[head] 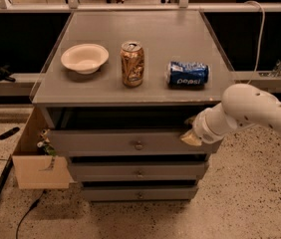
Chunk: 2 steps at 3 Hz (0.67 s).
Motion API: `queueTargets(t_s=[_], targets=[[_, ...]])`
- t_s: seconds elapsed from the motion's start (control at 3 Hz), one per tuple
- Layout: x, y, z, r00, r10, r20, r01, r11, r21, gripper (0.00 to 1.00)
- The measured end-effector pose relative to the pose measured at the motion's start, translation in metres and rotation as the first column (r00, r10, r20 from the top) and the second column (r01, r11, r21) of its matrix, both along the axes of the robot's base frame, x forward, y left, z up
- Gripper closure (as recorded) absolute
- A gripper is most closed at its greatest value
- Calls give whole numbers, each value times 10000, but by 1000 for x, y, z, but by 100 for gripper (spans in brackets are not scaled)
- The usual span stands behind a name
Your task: Open top drawer
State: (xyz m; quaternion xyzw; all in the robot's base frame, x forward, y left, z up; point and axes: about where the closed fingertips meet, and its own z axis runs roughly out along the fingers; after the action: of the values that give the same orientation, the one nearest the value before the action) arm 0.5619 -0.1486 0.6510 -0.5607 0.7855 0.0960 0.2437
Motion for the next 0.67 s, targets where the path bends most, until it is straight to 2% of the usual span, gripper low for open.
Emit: queueTargets(t_s=[0.33,0.67], targets=[[3,0,2,10000,1,0,-1,10000,0,81],[3,0,2,10000,1,0,-1,10000,0,85]])
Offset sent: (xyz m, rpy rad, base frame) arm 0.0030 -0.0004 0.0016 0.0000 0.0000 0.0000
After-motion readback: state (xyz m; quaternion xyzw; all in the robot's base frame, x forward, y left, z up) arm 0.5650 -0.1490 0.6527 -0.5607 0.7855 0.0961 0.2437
